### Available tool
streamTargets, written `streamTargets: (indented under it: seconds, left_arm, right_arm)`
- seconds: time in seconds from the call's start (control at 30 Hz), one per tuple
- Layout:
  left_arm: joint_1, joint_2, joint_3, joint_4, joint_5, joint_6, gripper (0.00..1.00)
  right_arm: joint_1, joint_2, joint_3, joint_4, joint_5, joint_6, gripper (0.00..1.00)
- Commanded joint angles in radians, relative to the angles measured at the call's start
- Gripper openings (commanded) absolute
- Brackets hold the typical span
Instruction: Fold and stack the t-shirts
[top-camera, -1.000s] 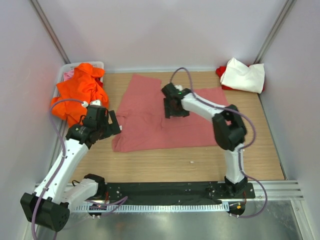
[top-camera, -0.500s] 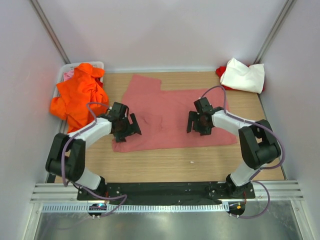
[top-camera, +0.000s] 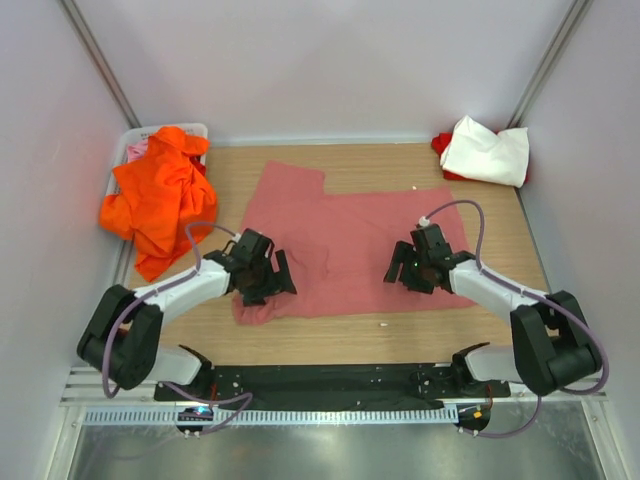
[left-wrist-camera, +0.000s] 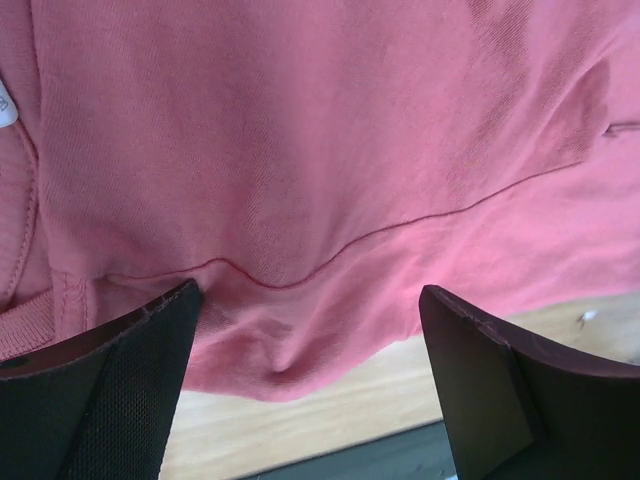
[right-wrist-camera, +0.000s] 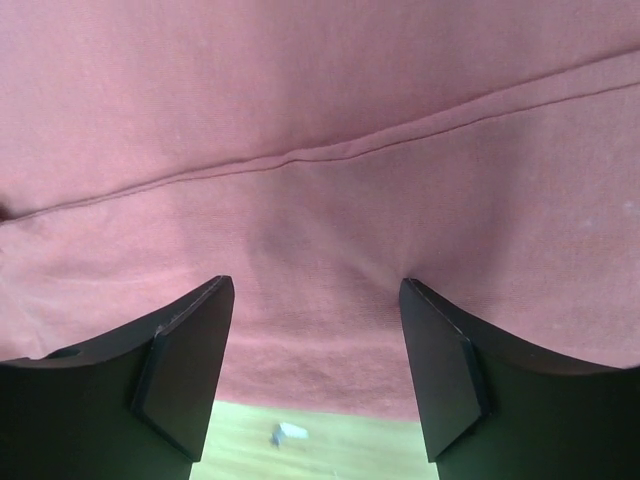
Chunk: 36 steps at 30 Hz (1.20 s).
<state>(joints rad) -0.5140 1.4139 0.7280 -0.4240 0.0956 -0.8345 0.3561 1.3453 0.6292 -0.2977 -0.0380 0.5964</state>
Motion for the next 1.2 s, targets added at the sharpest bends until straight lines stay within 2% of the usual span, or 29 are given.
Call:
streamTargets:
  seconds: [0.0,0.13,0.23,0.27,0.33,0.4,0.43,0.5,0.57,0.63,0.7,0.73,0.8,0.83,0.87,1.0,1.03,1.1,1.17]
  left_arm:
    - [-0.046,-0.110,-0.079,-0.093,0.013,-0.083,0.92]
    - [-0.057,-0.278,-0.075,-0.234,-0.019,-0.101,0.93]
    - [-0.057,-0.331,-0.018,-0.301,-0.077,-0.075,0.96]
    - [-0.057,-0.332,0.052,-0.347,-0.089,-0.060,0.97]
    - [-0.055,-0.281,0.187,-0.399,-0.241,0.018,1.00]
    - [-0.041,-0.216,0.284,-0.418,-0.288,0.079,1.00]
    - [-0.025,-0.169,0.379,-0.412,-0.283,0.130,1.00]
    - [0.052,-0.037,0.466,-0.380,-0.242,0.159,1.00]
    - [0.132,0.048,0.586,-0.296,-0.171,0.179,1.00]
    - [0.172,0.196,0.728,-0.233,-0.146,0.192,0.98]
    - [0.213,0.355,0.838,-0.211,-0.148,0.230,0.96]
    - [0.227,0.419,0.951,-0.196,-0.114,0.245,0.96]
    - [0.264,0.528,1.071,-0.182,-0.041,0.323,0.95]
    - [0.275,0.650,1.202,-0.193,0.019,0.346,0.93]
    - [0.291,0.702,1.269,-0.200,0.039,0.385,0.92]
    - [0.334,0.988,1.624,-0.304,0.081,0.400,0.93]
    - [0.347,1.098,1.781,-0.373,0.090,0.387,0.93]
    - [0.388,1.163,1.873,-0.369,0.147,0.342,0.92]
    - [0.411,1.182,1.825,-0.293,0.243,0.324,0.92]
  right_arm:
    - [0.001,-0.080,-0.065,-0.185,-0.052,0.055,0.74]
    - [0.001,-0.181,-0.031,-0.268,-0.054,0.080,0.77]
    - [0.001,-0.212,0.041,-0.333,-0.019,0.071,0.78]
    - [0.003,-0.233,0.062,-0.346,-0.008,0.063,0.78]
    - [0.001,-0.256,0.150,-0.360,0.038,0.036,0.80]
    - [0.001,-0.259,0.182,-0.338,0.101,0.011,0.80]
    - [0.001,-0.262,0.193,-0.318,0.098,-0.004,0.80]
    - [0.001,-0.270,0.187,-0.218,0.054,-0.038,0.81]
    - [0.023,-0.287,0.149,-0.109,-0.108,-0.059,0.81]
    - [0.073,-0.330,0.049,0.096,-0.183,-0.058,0.82]
    - [0.107,-0.354,-0.052,0.249,-0.162,-0.020,0.82]
    - [0.128,-0.371,-0.086,0.291,-0.157,-0.012,0.83]
    - [0.187,-0.386,-0.178,0.423,-0.136,0.003,0.83]
    - [0.207,-0.394,-0.210,0.463,-0.126,-0.001,0.83]
    - [0.249,-0.396,-0.256,0.515,-0.114,-0.010,0.83]
    - [0.282,-0.376,-0.324,0.577,-0.073,-0.033,0.83]
    - [0.282,-0.376,-0.329,0.589,-0.091,-0.038,0.83]
    - [0.282,-0.385,-0.344,0.621,-0.114,-0.046,0.84]
    - [0.282,-0.370,-0.358,0.653,-0.118,-0.046,0.87]
